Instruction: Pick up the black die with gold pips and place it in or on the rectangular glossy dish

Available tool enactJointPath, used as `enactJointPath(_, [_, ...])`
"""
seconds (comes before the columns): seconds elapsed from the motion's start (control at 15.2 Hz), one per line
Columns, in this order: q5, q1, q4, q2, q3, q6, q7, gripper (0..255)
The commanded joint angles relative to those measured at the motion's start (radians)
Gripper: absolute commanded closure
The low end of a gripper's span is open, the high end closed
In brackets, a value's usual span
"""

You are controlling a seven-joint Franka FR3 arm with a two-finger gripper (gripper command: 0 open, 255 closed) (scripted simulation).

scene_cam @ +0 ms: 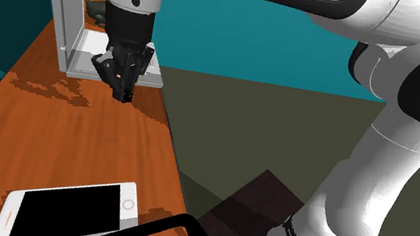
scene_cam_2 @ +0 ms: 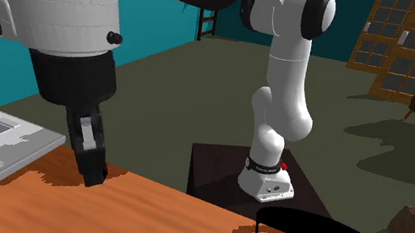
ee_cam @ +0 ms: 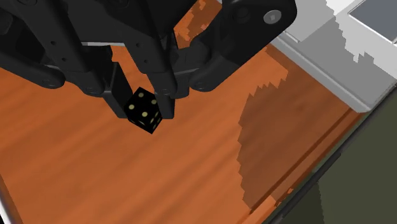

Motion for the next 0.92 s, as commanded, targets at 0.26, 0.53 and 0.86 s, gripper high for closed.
enactJointPath(0.26, [0.001, 0.013, 0.062, -0.004, 0.009, -0.066, 0.017, 255])
enactJointPath(0.53, [0.047, 0.033, -0.040, -0.095, 0.036, -0.042, 0.069, 255])
enactJointPath(0.86, [0.099, 0.070, -0.132, -0.187, 0.075, -0.027, 0.143, 255])
